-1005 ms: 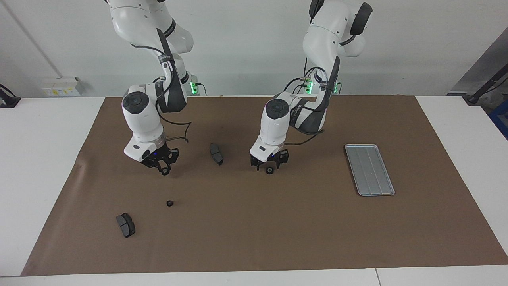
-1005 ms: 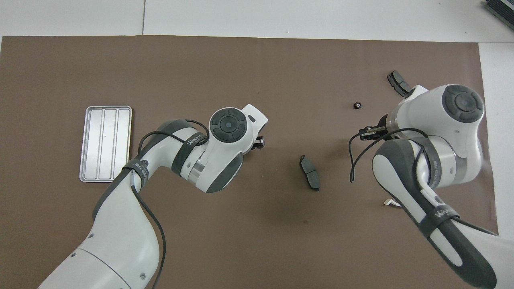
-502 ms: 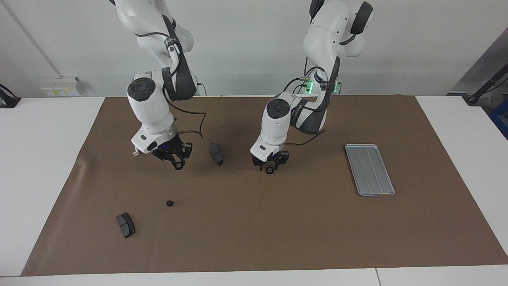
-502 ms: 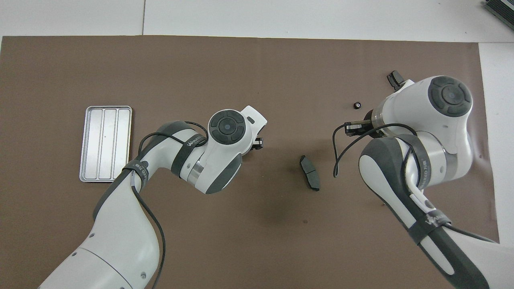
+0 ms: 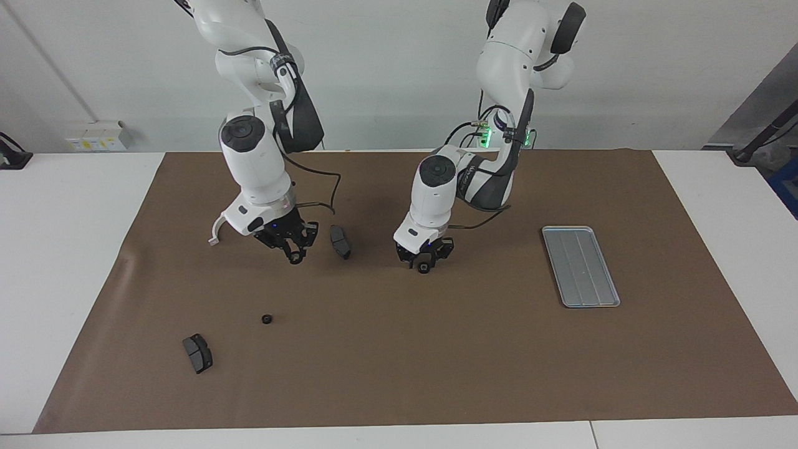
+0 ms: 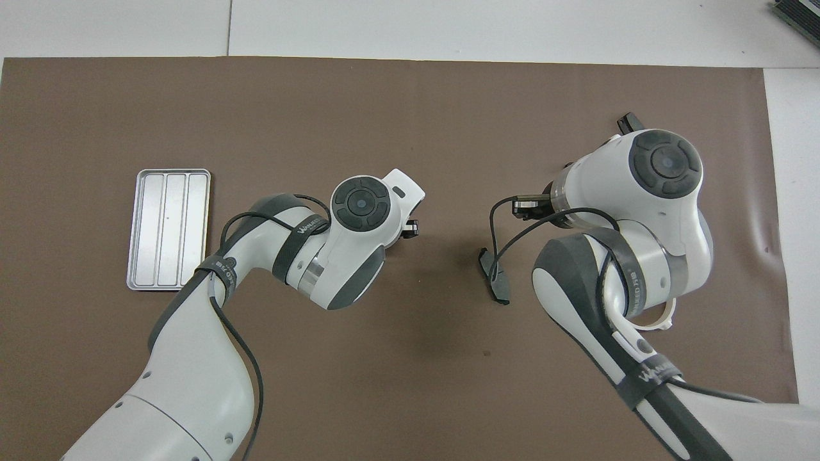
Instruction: Pick bearing gear from pile to tray
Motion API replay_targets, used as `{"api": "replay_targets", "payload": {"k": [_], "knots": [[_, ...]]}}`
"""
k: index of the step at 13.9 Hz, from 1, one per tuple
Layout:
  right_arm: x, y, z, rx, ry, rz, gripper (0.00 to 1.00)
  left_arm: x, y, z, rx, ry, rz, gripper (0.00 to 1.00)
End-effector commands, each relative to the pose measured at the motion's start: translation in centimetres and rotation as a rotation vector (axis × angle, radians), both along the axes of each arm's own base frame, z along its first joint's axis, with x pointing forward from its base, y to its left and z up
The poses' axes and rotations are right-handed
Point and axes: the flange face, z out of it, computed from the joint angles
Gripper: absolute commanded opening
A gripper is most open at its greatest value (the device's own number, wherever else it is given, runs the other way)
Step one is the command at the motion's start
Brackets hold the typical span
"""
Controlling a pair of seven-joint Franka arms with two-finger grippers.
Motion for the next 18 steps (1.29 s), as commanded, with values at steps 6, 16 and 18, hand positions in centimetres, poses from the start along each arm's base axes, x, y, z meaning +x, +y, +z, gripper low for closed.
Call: {"api": "replay_targets", "payload": {"k": [6,16,18], "knots": [[0.0,1.7,0.3,0.029,0.001,-0.055,0.0,-0.3,0.8,0.5,0.002,-0.039,-0.012,0.44],[0.0,1.8,0.3,0.029,0.0,-0.062,0.0,-0.3,0.9,0.6,0.004,-0.037,-0.012,0.13],[-0.3,2.7,0.3,0.03,0.001,-0.064,0.0,0.0,1.2,0.8,0.007,-0.032,-0.004,0.06]]}}
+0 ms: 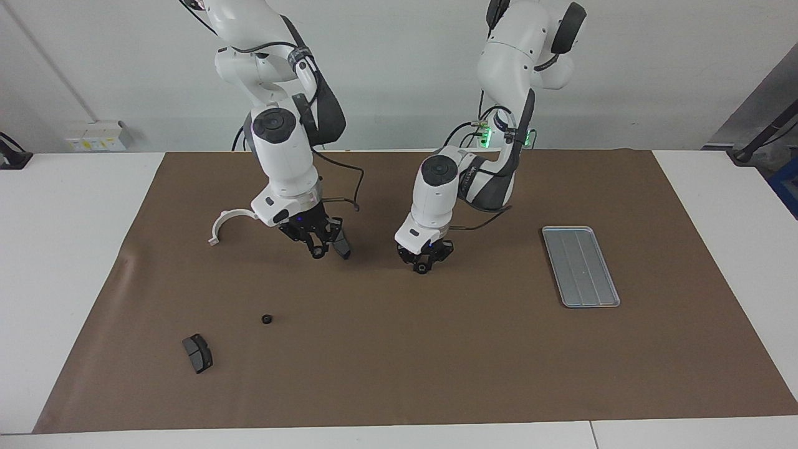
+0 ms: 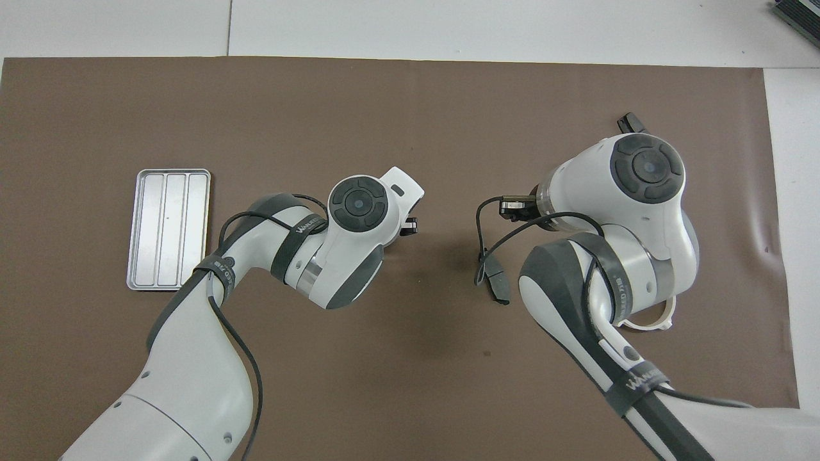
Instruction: Pick bearing gear from pile to tray
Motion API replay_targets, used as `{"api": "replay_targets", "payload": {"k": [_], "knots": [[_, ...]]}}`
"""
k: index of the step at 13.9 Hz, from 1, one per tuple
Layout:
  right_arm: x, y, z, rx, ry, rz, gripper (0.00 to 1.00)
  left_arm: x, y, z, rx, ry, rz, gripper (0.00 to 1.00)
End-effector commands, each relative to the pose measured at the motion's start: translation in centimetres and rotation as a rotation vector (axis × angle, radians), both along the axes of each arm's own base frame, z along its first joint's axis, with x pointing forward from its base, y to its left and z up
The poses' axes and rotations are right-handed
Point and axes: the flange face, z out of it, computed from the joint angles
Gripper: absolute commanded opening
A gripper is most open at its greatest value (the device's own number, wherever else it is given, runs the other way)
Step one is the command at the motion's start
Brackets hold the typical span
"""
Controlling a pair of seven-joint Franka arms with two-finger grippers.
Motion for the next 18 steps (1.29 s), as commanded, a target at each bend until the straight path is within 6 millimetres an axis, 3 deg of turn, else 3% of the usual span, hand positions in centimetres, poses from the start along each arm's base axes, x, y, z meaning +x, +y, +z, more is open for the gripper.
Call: {"api": "replay_targets", "payload": {"k": [1,3,5,6,7,8,10,13,16,17,18], "knots": [[0.0,1.8,0.3,0.032,-0.014,-0.034,0.0,0.4,1.8,0.8,0.026,-0.007,0.007,0.03],[-0.2,2.2,-0.1,0.043,-0.033,-0.056,0.0,2.6,3.1,2.9,0.04,0.008,0.039,0.0],[-0.7,3.6,-0.4,0.046,-0.029,-0.061,0.0,5.1,6.7,4.9,0.039,0.004,0.082,0.0],[-0.8,4.6,-1.0,0.053,-0.028,-0.084,0.0,6.4,9.7,6.7,0.032,-0.008,0.102,0.0],[-1.7,8.0,-2.1,0.076,-0.038,-0.103,0.0,7.2,12.8,8.1,0.037,0.001,0.089,0.0],[-1.9,9.7,-3.2,0.101,-0.048,-0.147,0.0,7.8,16.1,9.2,0.046,0.025,0.064,0.0],[-1.9,11.9,-4.5,0.146,-0.086,-0.174,0.0,8.5,21.1,10.5,0.051,0.057,-0.007,0.0],[-3.5,16.9,-6.9,0.199,-0.092,-0.197,0.0,8.7,28.4,9.6,0.062,0.091,-0.078,0.0],[-6.0,21.3,-11.1,0.215,-0.067,-0.2,0.0,8.3,35.7,8.1,0.061,0.086,-0.155,0.0],[-6.1,21.5,-11.1,0.213,-0.064,-0.204,0.04,8.0,37.6,7.5,0.061,0.065,-0.162,0.0],[-6.1,21.5,-11.2,0.213,-0.064,-0.203,0.26,7.3,38.8,6.5,0.062,0.044,-0.151,0.0]]}}
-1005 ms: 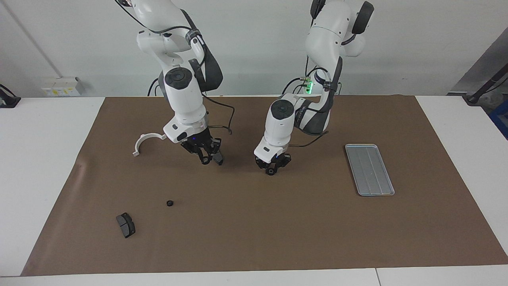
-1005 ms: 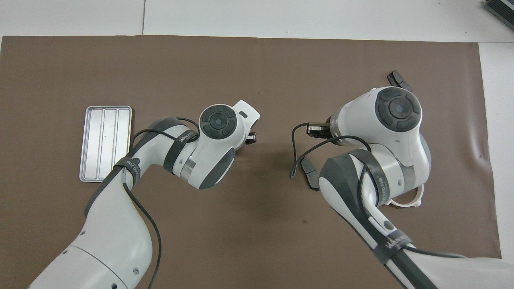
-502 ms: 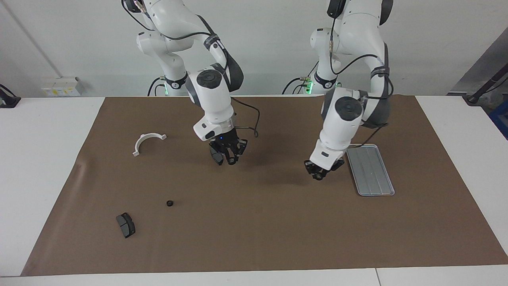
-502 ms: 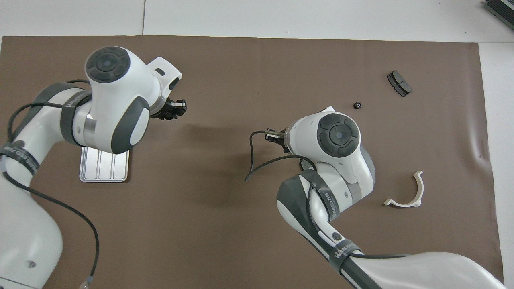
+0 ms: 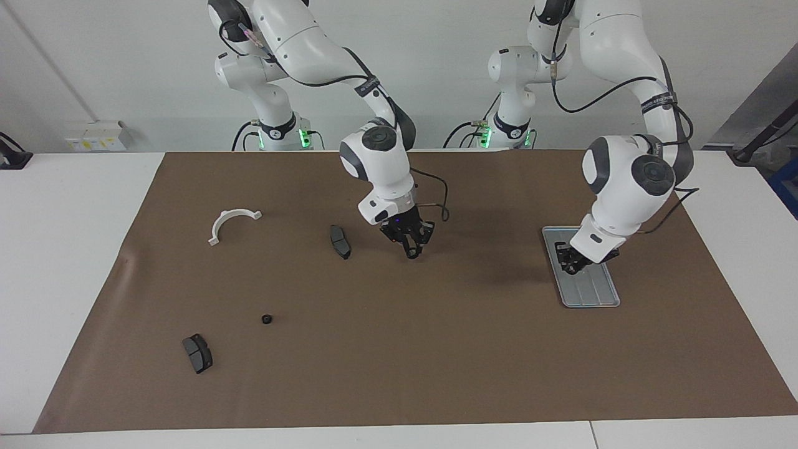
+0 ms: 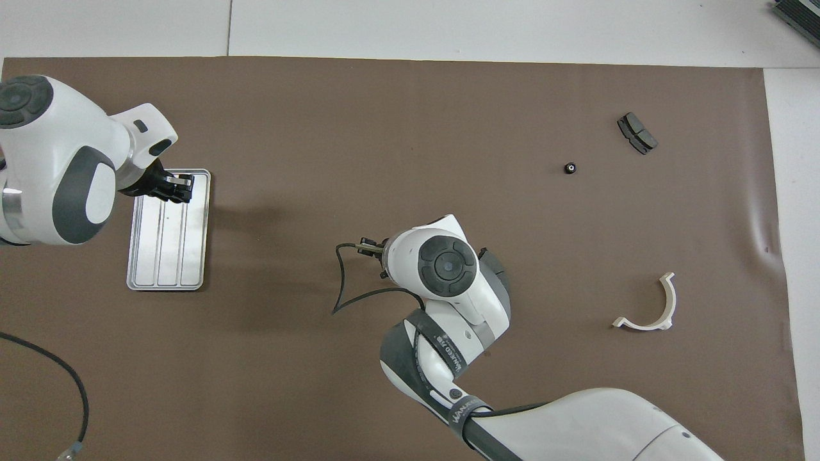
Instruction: Pick bearing gear from pile to tray
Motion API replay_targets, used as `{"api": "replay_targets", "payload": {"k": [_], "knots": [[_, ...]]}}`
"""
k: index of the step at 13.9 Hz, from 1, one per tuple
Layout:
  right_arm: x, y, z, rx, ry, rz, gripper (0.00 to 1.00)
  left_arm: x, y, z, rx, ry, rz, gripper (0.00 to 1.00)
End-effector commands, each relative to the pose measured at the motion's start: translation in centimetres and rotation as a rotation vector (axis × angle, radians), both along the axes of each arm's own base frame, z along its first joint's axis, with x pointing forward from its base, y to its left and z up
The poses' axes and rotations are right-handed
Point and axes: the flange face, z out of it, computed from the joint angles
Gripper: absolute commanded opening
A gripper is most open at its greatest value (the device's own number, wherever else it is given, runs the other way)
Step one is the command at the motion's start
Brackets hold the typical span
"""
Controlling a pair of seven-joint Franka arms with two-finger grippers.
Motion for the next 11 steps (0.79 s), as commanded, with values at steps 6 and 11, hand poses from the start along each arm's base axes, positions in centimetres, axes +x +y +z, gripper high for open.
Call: {"api": "replay_targets", "payload": {"k": [6,11], "knots": [[2.5,-3.4,3.2,-0.026,-0.026,-0.052,1.0,-4.1,3.5,-3.6,-0.039,-0.09,0.044,0.0],[7.7,-16.4,9.2,-0.201,-0.08,0.08,1.0,-4.3,3.0,-4.5,-0.08,-0.099,0.098,0.15]]}}
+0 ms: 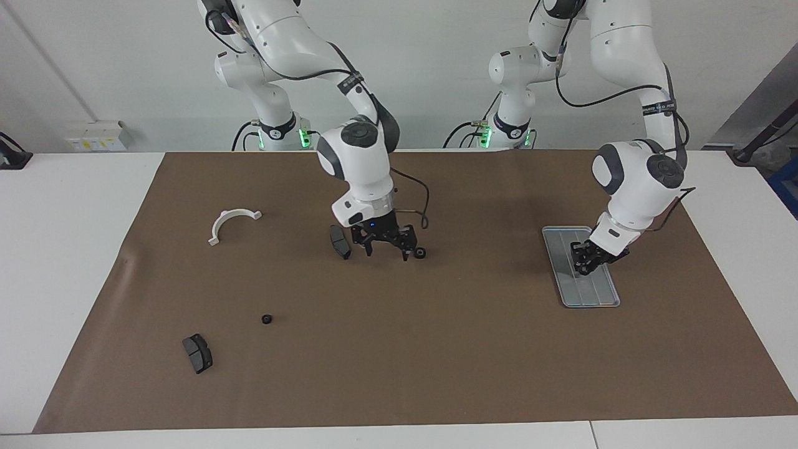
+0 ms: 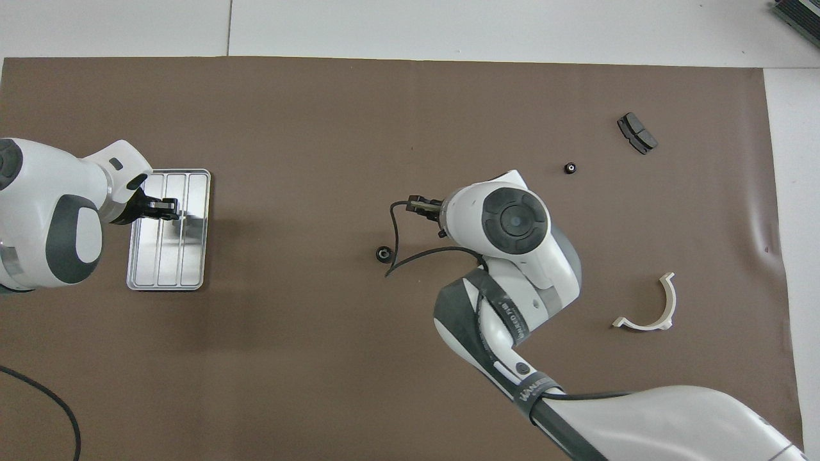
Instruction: Pick bearing gear from pile to tray
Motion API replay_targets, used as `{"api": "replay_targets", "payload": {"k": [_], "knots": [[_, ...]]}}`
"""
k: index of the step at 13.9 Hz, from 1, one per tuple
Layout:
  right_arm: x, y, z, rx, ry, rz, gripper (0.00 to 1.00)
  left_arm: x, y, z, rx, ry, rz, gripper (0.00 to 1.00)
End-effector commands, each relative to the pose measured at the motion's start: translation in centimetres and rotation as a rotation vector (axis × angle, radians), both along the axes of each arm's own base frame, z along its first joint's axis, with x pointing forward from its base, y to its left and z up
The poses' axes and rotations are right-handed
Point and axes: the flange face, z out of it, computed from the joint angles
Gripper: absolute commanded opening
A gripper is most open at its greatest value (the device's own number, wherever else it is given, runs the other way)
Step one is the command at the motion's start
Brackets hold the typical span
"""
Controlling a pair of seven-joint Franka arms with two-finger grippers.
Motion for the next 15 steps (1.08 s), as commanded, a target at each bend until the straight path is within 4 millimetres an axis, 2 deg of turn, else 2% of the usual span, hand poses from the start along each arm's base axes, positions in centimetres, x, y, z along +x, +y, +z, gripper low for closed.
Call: {"api": "replay_targets", "payload": {"k": [1,2,4,5,6,7,9,11,13,15], "knots": [[2.1,-7.0,1.4,-0.077,-0.004,0.12,1.0,-1.0,-0.6,-0.2,-0.021,-0.029,0.045,0.23],[3.2,-10.0,1.2,-0.095,-0.01,0.167,1.0,-0.9,-0.7,-0.3,-0.023,-0.034,0.064,0.29],[5.1,-15.7,0.5,-0.118,0.012,0.229,1.0,-0.9,-1.0,-0.2,-0.023,-0.036,0.064,0.52],[6.2,-17.1,-0.5,-0.126,0.036,0.278,1.0,-0.9,-1.1,-0.3,-0.023,-0.034,0.063,0.65],[7.3,-17.8,-0.6,-0.128,0.048,0.309,1.0,-0.9,-1.0,-0.3,-0.023,-0.036,0.064,0.79],[8.6,-18.1,-0.8,-0.129,0.075,0.332,1.0,-0.8,-1.2,-0.1,-0.024,-0.037,0.061,0.84],[11.4,-19.0,-1.8,-0.131,0.082,0.391,1.0,-0.1,-2.0,0.6,-0.027,-0.049,0.057,0.84],[12.6,-19.5,-4.8,-0.129,0.099,0.409,1.0,0.5,-5.7,1.3,-0.038,-0.05,0.074,0.84],[13.1,-19.6,-5.3,-0.159,0.069,0.424,1.0,0.9,-10.1,2.4,-0.054,-0.065,0.11,0.84],[12.7,-20.9,-6.0,-0.204,0.101,0.47,1.0,0.9,-14.8,3.0,-0.066,-0.062,0.118,0.84]]}}
